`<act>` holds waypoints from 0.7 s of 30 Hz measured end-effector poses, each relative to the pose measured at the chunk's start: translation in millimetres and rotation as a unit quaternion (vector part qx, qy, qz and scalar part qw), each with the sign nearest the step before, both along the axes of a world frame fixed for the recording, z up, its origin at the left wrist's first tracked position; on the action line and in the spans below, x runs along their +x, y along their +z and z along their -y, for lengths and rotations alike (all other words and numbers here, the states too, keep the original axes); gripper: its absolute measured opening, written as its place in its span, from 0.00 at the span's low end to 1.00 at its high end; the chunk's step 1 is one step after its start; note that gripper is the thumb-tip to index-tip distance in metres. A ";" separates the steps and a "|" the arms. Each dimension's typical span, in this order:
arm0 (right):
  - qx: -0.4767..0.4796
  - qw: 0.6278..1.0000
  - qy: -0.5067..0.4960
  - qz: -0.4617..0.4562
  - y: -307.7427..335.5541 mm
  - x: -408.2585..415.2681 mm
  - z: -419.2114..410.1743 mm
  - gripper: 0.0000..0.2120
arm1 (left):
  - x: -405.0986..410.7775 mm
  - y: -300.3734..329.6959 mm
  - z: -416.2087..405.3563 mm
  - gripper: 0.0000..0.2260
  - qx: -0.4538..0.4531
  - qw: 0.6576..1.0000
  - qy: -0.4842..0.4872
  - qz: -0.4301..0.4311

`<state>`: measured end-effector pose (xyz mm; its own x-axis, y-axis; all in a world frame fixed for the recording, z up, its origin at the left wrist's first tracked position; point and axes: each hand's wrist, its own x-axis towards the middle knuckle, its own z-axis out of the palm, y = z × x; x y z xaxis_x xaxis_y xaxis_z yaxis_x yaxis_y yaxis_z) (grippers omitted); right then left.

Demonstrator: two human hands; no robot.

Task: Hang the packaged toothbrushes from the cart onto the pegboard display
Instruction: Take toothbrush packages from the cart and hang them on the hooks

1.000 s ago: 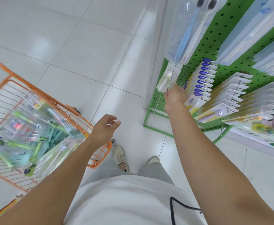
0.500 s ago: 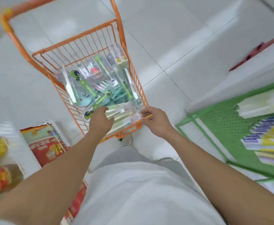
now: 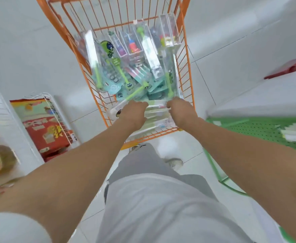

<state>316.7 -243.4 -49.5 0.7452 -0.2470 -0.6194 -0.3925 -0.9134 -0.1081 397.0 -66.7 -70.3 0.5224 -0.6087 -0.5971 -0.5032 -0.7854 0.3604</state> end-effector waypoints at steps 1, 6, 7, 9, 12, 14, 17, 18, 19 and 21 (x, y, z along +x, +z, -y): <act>-0.010 1.000 0.022 0.000 -2.8 1.7 0.5 0.16 | -0.9 -3.8 1.3 0.17 0.007 1.000 -0.008 -0.004; -0.047 0.994 0.095 -0.030 -3.5 5.6 -3.8 0.13 | -8.0 -22.0 1.8 0.10 -0.002 1.000 0.011 0.004; -0.045 0.995 0.089 -0.025 -2.0 7.7 -4.3 0.11 | -7.8 -22.6 2.1 0.10 -0.007 1.000 0.024 0.005; -0.012 0.999 0.019 0.024 -1.8 10.8 -1.8 0.06 | -4.8 -20.1 2.4 0.12 -0.024 0.998 0.051 0.001; 0.065 0.970 -0.158 0.172 1.5 7.1 -0.5 0.12 | -0.1 -8.1 0.0 0.09 -0.078 0.993 0.084 0.033; 0.126 0.925 -0.286 0.216 0.3 -0.6 -5.9 0.19 | 0.9 0.5 -3.6 0.06 -0.107 0.986 0.111 0.062; 0.167 0.945 -0.264 0.100 -13.6 -10.2 -18.9 0.20 | 3.7 10.1 -12.4 0.05 -0.143 0.967 0.190 0.087; 0.152 0.968 -0.195 0.045 -19.7 -12.3 -22.9 0.21 | 5.1 11.6 -15.5 0.07 -0.150 0.963 0.204 0.092; 0.124 0.985 -0.123 0.006 -24.0 -13.1 -26.4 0.22 | 7.3 12.3 -19.2 0.07 -0.154 0.962 0.209 0.089; 0.074 0.996 -0.036 -0.013 -30.6 -12.5 -30.1 0.22 | 11.5 13.1 -27.1 0.06 -0.159 0.964 0.203 0.071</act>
<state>304.3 -213.3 -80.1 0.7113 -0.2043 -0.6726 -0.4619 -0.8571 -0.2282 408.5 -39.7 -57.2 0.8183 -0.4776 -0.3198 -0.2399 -0.7894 0.5650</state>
